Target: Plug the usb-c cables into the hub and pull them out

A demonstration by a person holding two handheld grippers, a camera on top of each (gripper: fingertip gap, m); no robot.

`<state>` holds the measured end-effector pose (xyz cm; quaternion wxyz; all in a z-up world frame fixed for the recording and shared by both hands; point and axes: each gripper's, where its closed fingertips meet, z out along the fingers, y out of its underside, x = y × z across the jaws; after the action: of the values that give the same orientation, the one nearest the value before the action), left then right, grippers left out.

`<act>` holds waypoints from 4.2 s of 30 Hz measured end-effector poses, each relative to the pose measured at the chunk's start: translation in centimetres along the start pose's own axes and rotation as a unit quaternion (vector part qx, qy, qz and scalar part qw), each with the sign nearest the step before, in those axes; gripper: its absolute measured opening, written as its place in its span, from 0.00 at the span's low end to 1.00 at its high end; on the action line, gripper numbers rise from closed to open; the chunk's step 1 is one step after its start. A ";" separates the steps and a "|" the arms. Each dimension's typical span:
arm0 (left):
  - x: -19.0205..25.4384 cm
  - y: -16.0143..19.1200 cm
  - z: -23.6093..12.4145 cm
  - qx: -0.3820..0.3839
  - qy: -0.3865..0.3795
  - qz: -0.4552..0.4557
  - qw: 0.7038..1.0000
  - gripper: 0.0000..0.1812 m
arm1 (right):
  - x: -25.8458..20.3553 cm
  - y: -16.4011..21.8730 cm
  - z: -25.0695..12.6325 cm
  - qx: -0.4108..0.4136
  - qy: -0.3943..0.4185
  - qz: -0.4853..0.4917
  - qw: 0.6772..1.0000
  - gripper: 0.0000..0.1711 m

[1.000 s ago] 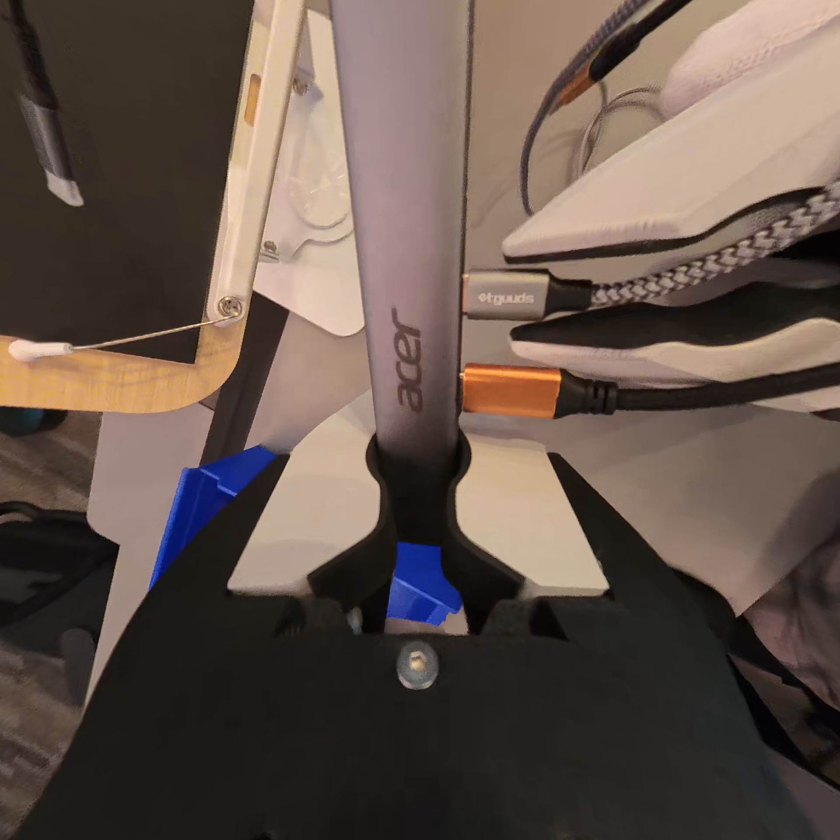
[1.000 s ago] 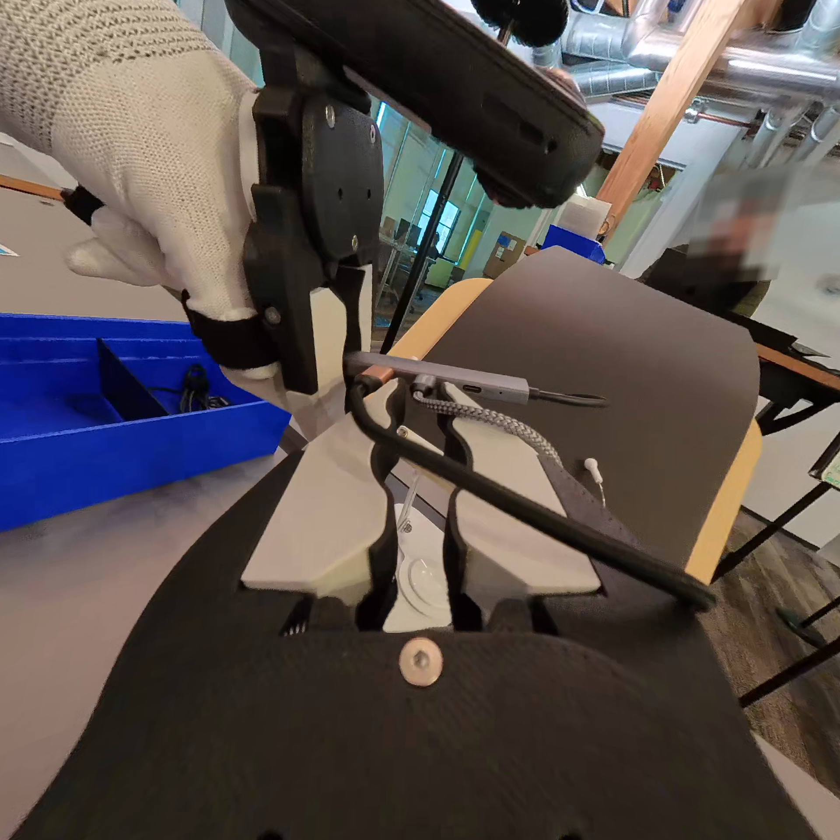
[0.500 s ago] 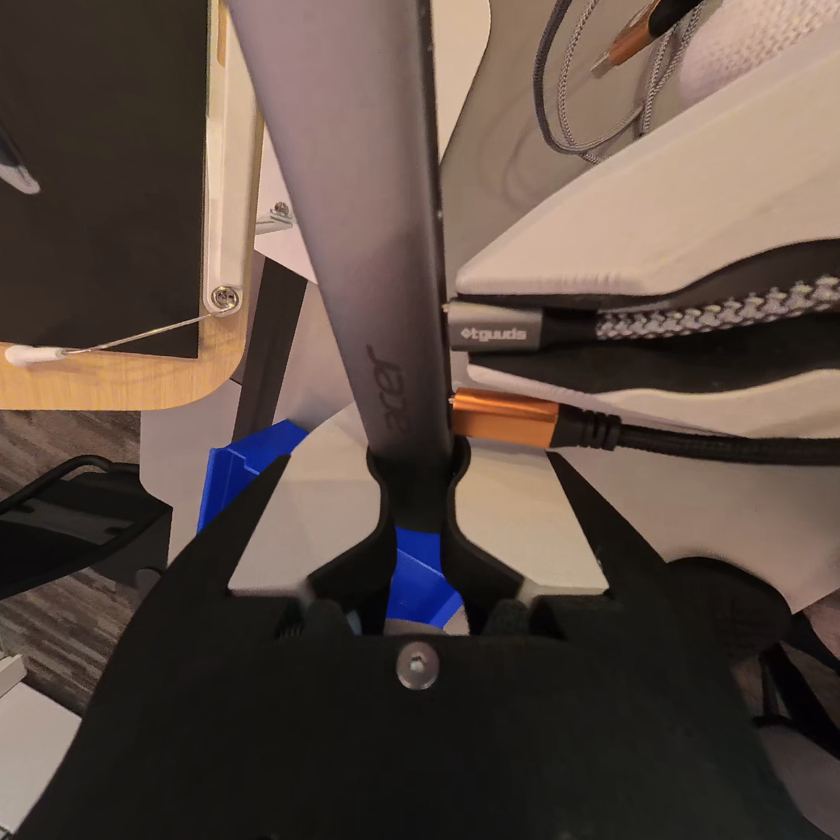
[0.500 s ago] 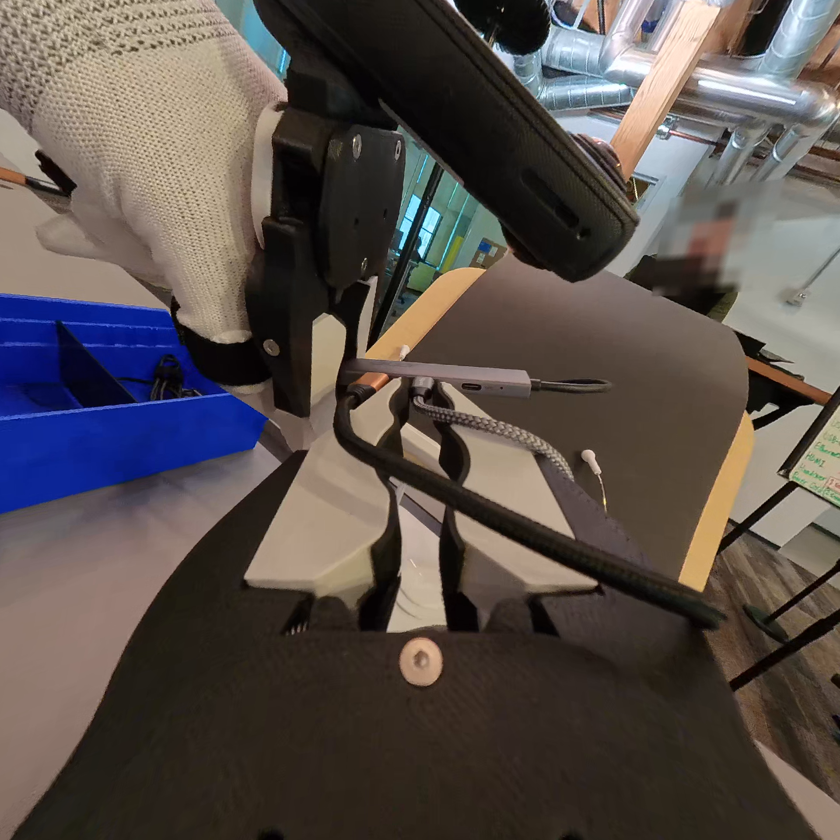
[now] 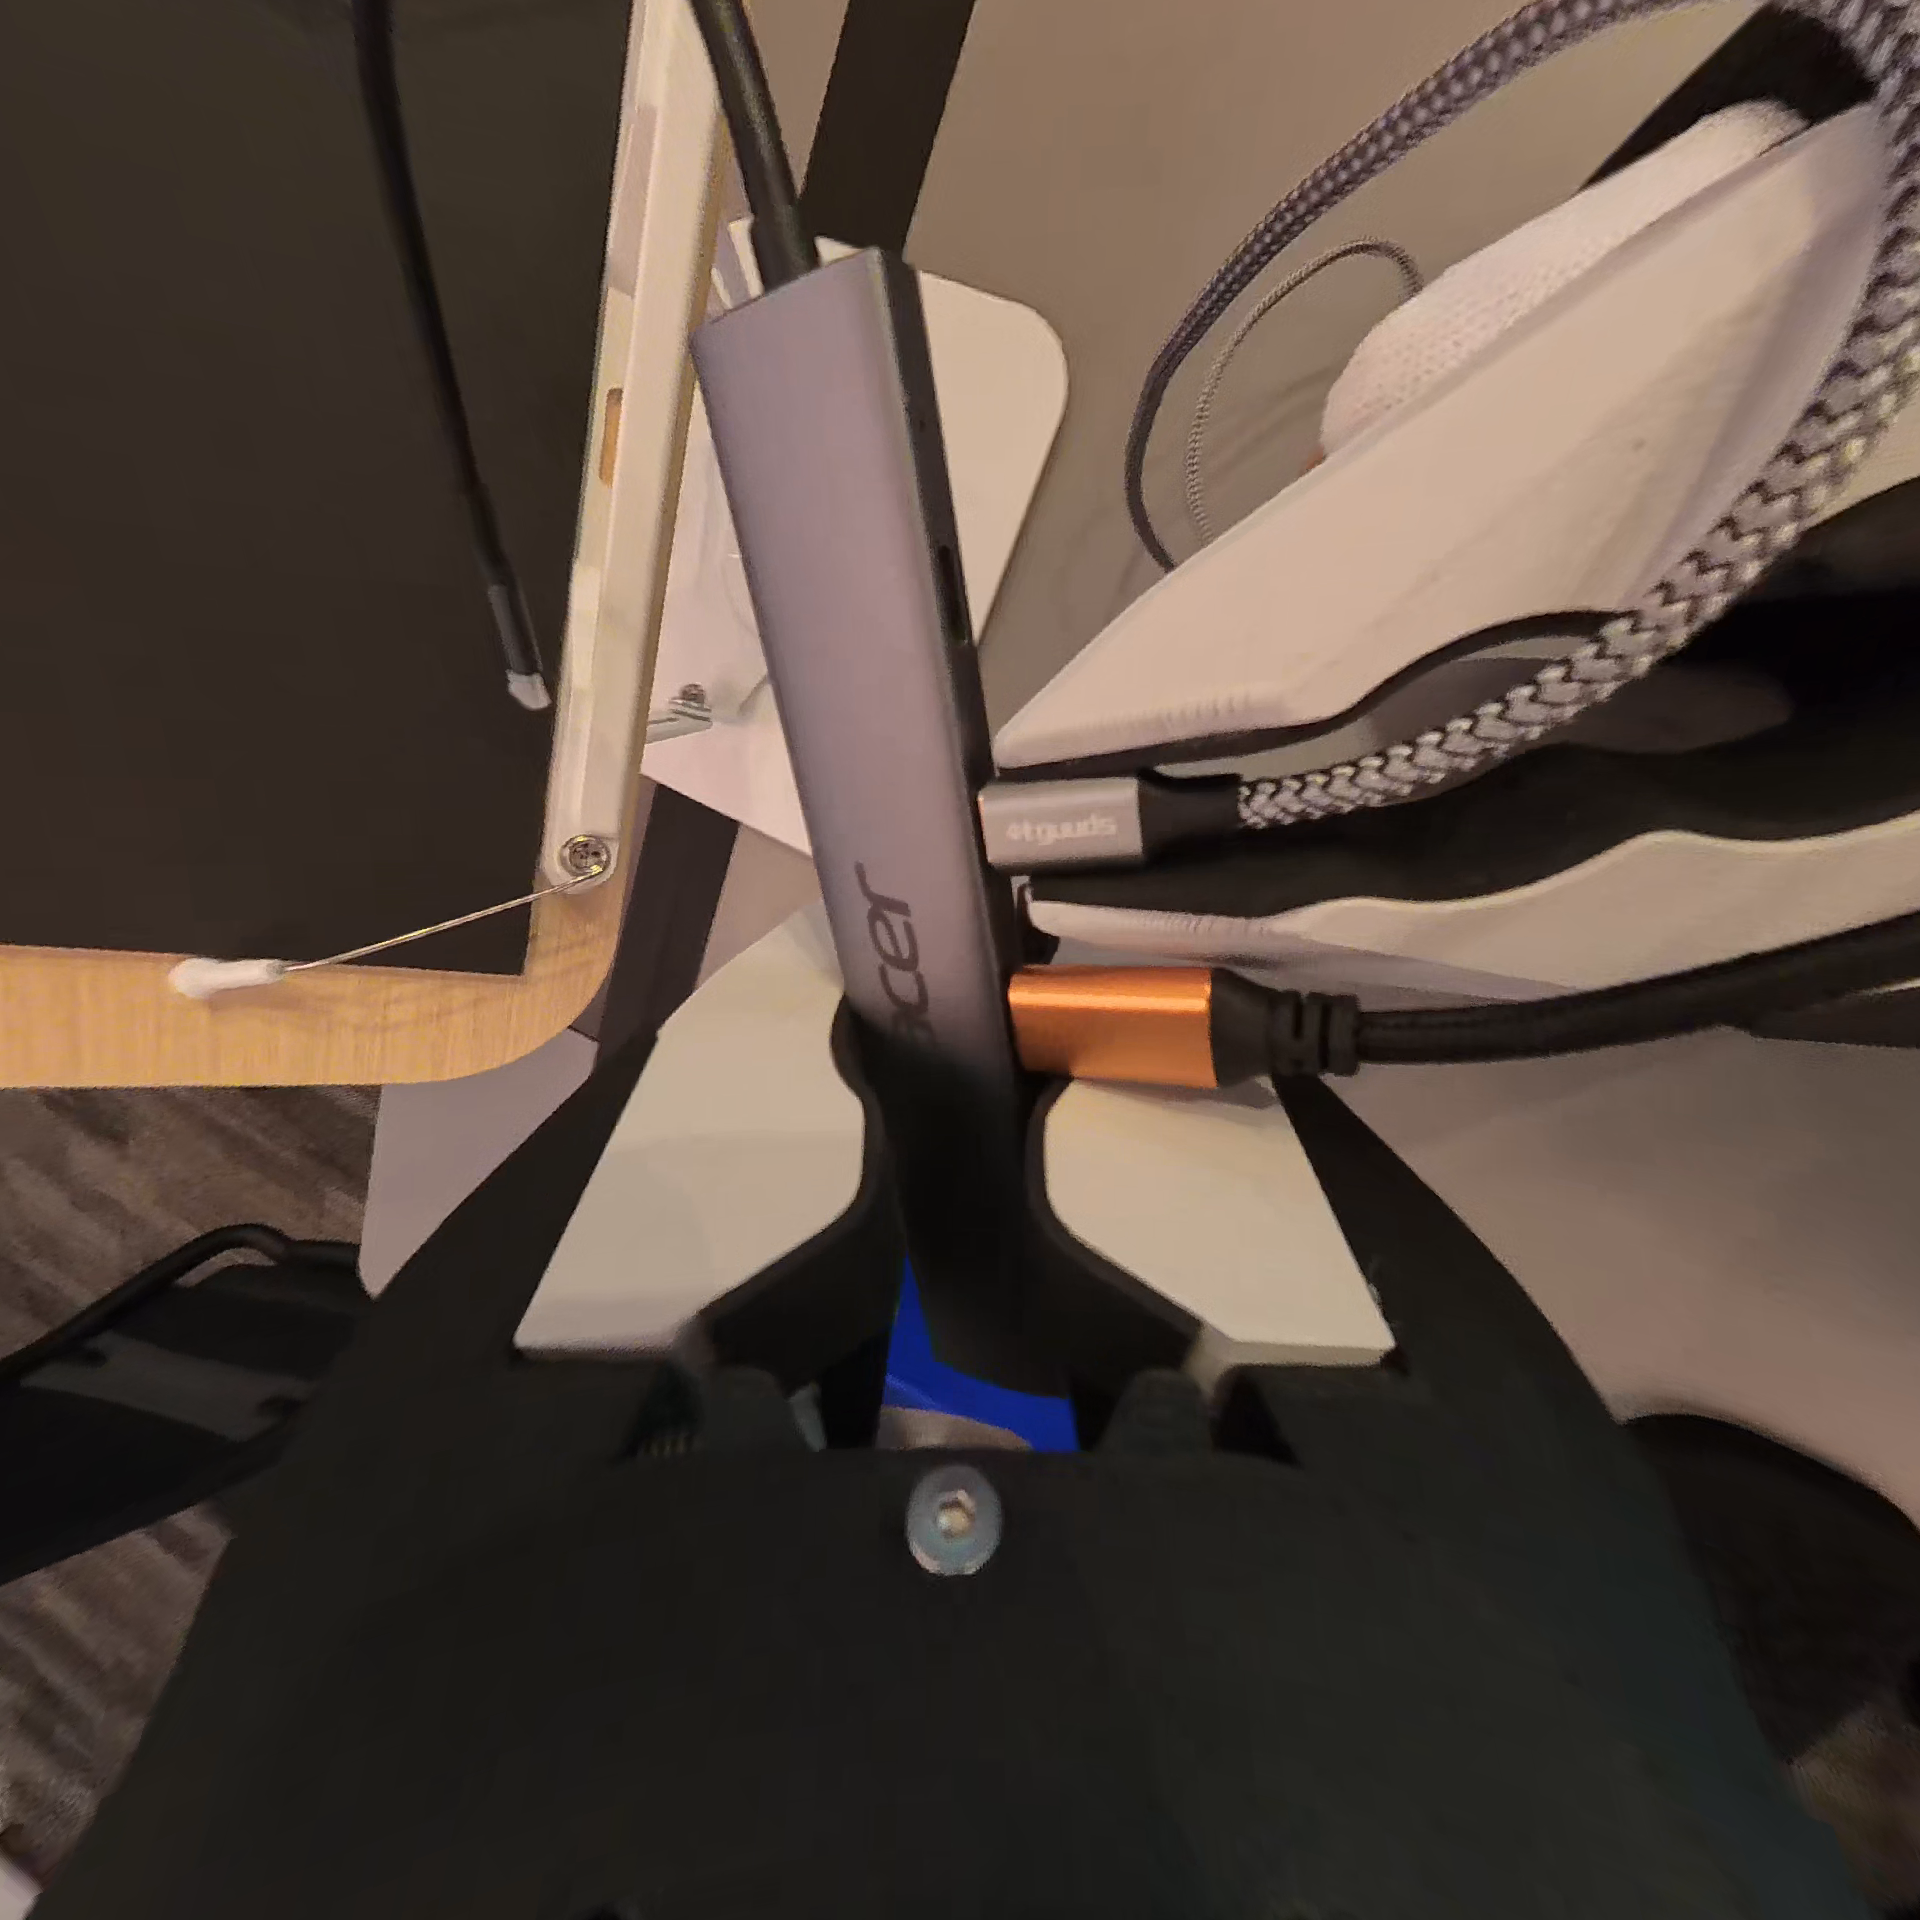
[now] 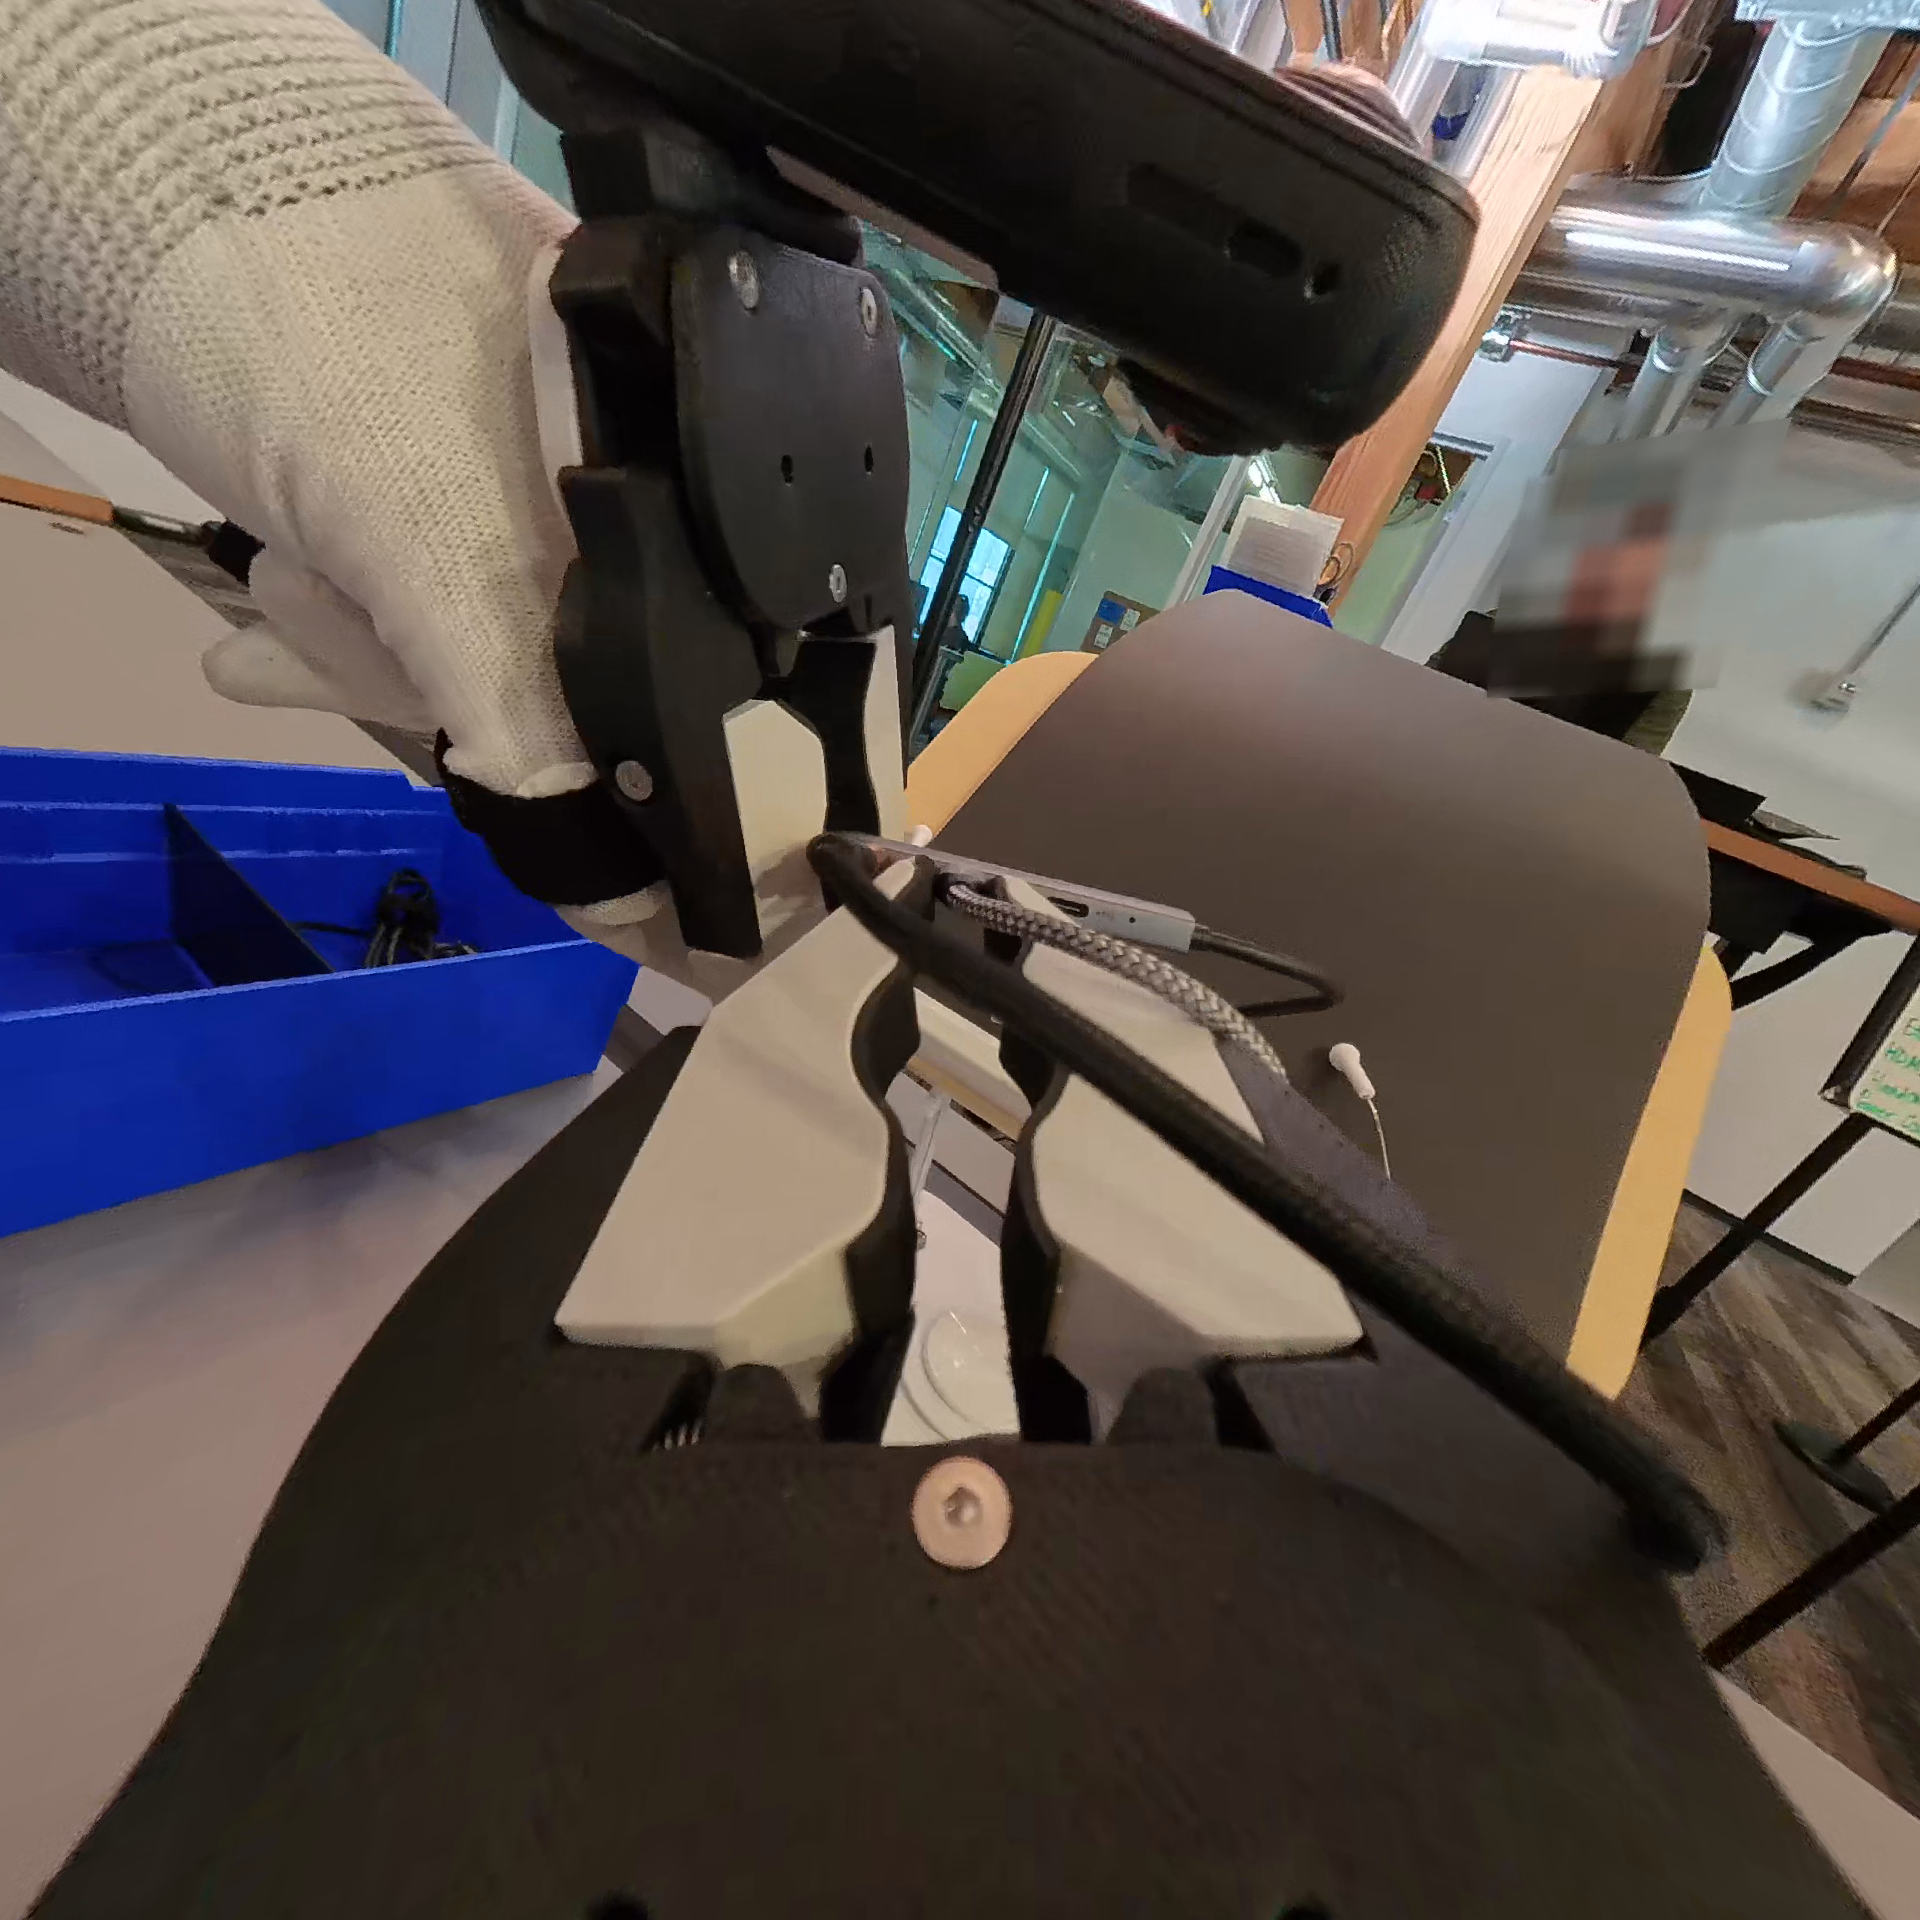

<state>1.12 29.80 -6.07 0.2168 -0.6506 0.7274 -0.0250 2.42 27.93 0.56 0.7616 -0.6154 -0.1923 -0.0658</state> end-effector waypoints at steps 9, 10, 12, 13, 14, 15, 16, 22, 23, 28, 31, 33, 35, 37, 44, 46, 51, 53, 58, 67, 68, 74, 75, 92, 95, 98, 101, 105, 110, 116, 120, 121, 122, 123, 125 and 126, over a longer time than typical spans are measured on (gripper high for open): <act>-2.5 1.3 0.0 -0.076 -0.125 0.076 0.986 0.11 | -0.5 0.7 0.5 -0.018 -0.008 -0.010 1.000 0.06; -2.7 1.3 0.0 -0.077 -0.131 0.078 0.985 0.11 | -0.5 0.7 0.5 -0.017 -0.009 -0.005 1.000 0.05; -2.7 1.2 -0.1 -0.079 -0.137 0.081 0.984 0.11 | -0.6 0.7 0.5 -0.016 -0.010 0.011 1.000 0.04; -3.0 1.2 -0.2 -0.085 -0.154 0.094 0.980 0.11 | -0.6 0.7 0.5 -0.015 -0.014 0.028 0.999 0.05; -2.9 1.0 -0.2 -0.082 -0.152 0.085 0.981 0.11 | -0.4 0.7 0.5 -0.014 -0.015 0.047 0.999 0.05; -2.8 1.0 -0.1 -0.077 -0.143 0.075 0.984 0.11 | -0.3 0.7 0.5 -0.017 -0.015 0.048 0.999 0.04; -2.8 0.9 0.0 -0.077 -0.147 0.078 0.983 0.11 | -0.3 0.7 0.5 -0.021 -0.011 0.038 0.999 0.04; -2.7 0.9 1.0 -0.071 -0.137 0.047 0.987 0.11 | -0.1 1.6 0.7 -0.035 -0.011 0.060 0.998 0.04; -2.8 0.8 1.2 -0.070 -0.138 0.044 0.987 0.11 | 0.0 1.8 0.8 -0.037 -0.012 0.067 0.997 0.04; -3.0 0.5 2.3 -0.061 -0.132 0.026 0.989 0.11 | 0.4 2.8 1.0 -0.048 -0.010 0.070 0.996 0.04; -2.9 0.2 2.8 -0.053 -0.128 0.013 0.990 0.11 | 0.7 3.2 1.1 -0.051 -0.010 0.073 0.996 0.04; -2.9 0.2 2.9 -0.050 -0.125 0.006 0.991 0.11 | 0.7 3.3 1.1 -0.053 -0.010 0.075 0.996 0.04; -2.8 0.3 3.0 -0.049 -0.119 -0.002 0.992 0.11 | 0.6 3.3 1.1 -0.054 -0.012 0.076 0.996 0.04; -2.7 0.2 2.9 -0.043 -0.117 -0.007 0.992 0.11 | 0.6 3.2 1.0 -0.050 -0.010 0.071 0.996 0.04; -2.4 0.1 2.7 -0.031 -0.107 -0.025 0.993 0.11 | 0.6 2.9 0.9 -0.048 -0.012 0.071 0.996 0.04; -2.2 0.0 2.8 -0.026 -0.097 -0.036 0.994 0.11 | 0.7 2.8 0.8 -0.047 -0.011 0.074 0.996 0.04; -4.1 0.9 2.4 -0.042 -0.147 -0.039 0.987 0.11 | 0.5 2.3 0.6 -0.038 -0.016 0.073 0.996 0.04; -5.4 1.8 1.9 -0.037 -0.147 -0.063 0.986 0.11 | 0.4 1.2 0.3 -0.027 -0.022 0.079 0.996 0.04; -5.1 2.9 0.7 -0.050 -0.169 -0.034 0.984 0.11 | -0.5 1.0 0.3 -0.020 -0.039 0.075 0.996 0.04; -7.8 5.0 -4.2 0.018 -0.185 -0.111 0.976 0.11 | -3.9 1.5 0.7 -0.032 -0.082 0.043 0.995 0.04; -8.2 5.3 -4.9 0.030 -0.183 -0.125 0.975 0.11 | -4.4 1.5 0.7 -0.034 -0.086 0.037 0.995 0.04; -10.2 8.2 -8.3 0.068 -0.202 -0.172 0.962 0.11 | -7.0 1.1 0.5 -0.033 -0.111 0.021 0.993 0.04; -10.4 8.6 -8.8 0.076 -0.201 -0.182 0.959 0.11 | -7.5 1.0 0.5 -0.034 -0.119 0.020 0.992 0.04; -13.5 9.7 -13.4 0.200 -0.189 -0.260 0.925 0.11 | -15.0 -0.1 -10.0 -0.051 -0.292 -0.055 0.953 0.04; -12.1 9.1 -11.5 0.210 -0.178 -0.252 0.928 0.11 | -13.1 -1.2 -12.5 -0.048 -0.287 -0.031 0.956 0.04; -10.0 8.0 -8.9 0.221 -0.161 -0.243 0.931 0.11 | -10.1 -2.1 -14.2 -0.050 -0.267 -0.017 0.962 0.04; -7.7 6.5 -6.4 0.243 -0.131 -0.240 0.931 0.11 | -6.7 -2.2 -15.9 -0.063 -0.243 -0.007 0.968 0.04; -5.0 5.1 -2.8 0.246 -0.111 -0.229 0.935 0.11 | -2.9 -0.7 -18.0 -0.094 -0.221 0.004 0.971 0.04; -2.5 4.2 0.8 0.241 -0.086 -0.219 0.942 0.11 | -1.0 5.7 -20.5 -0.176 -0.236 0.089 0.952 0.04; -2.3 4.1 2.8 0.239 -0.083 -0.220 0.942 0.11 | 0.1 13.3 -20.9 -0.256 -0.229 0.176 0.923 0.04; -2.5 4.0 2.8 0.254 -0.081 -0.226 0.937 0.11 | 1.3 17.1 -19.6 -0.290 -0.219 0.224 0.904 0.04; -2.5 3.9 2.6 0.261 -0.081 -0.226 0.935 0.11 | 1.3 18.2 -19.4 -0.307 -0.217 0.212 0.902 0.04; -2.5 3.8 2.6 0.267 -0.079 -0.227 0.933 0.11 | 1.2 19.1 -19.2 -0.321 -0.219 0.209 0.897 0.04; -2.4 3.8 2.6 0.270 -0.077 -0.227 0.932 0.11 | 0.9 19.6 -19.0 -0.329 -0.224 0.208 0.894 0.04; -2.2 4.0 2.9 0.270 -0.078 -0.226 0.933 0.11 | 1.0 21.4 -18.8 -0.370 -0.215 0.171 0.888 0.04; -2.1 4.0 3.1 0.269 -0.076 -0.224 0.934 0.11 | 1.1 22.3 -18.8 -0.387 -0.211 0.147 0.885 0.04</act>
<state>-1.41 33.22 -9.57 0.4267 -0.7139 0.5106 -0.2181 14.89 15.17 -22.54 0.4053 -0.8817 -0.2154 0.1091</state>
